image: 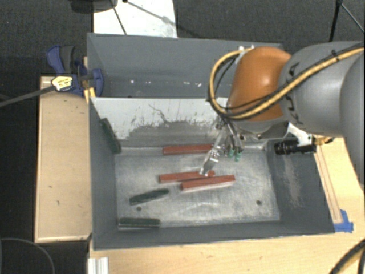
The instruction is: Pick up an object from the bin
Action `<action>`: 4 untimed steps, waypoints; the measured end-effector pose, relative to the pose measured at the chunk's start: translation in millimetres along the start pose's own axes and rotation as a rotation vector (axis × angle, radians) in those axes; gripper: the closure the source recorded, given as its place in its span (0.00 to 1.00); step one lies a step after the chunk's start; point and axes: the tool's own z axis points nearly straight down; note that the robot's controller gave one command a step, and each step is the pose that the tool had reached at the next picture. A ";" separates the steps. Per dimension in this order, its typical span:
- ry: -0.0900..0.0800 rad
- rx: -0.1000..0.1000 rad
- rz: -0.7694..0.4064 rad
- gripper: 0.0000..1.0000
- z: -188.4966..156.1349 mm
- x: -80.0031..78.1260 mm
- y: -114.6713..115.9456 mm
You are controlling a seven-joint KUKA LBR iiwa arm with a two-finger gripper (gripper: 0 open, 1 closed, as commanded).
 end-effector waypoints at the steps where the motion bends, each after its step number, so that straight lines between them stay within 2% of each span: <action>1: 0.000 0.000 0.002 0.00 1.2 0.4 0.1; 2: -0.005 -0.002 -0.028 1.00 95.0 25.0 -12.9; 3: -0.005 -0.002 -0.027 1.00 95.0 25.0 -12.9; 4: -0.007 -0.003 0.049 1.00 -89.9 51.9 -20.3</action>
Offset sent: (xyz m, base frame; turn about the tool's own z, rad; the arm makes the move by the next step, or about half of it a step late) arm -0.0308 -0.0030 -0.0997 -0.0306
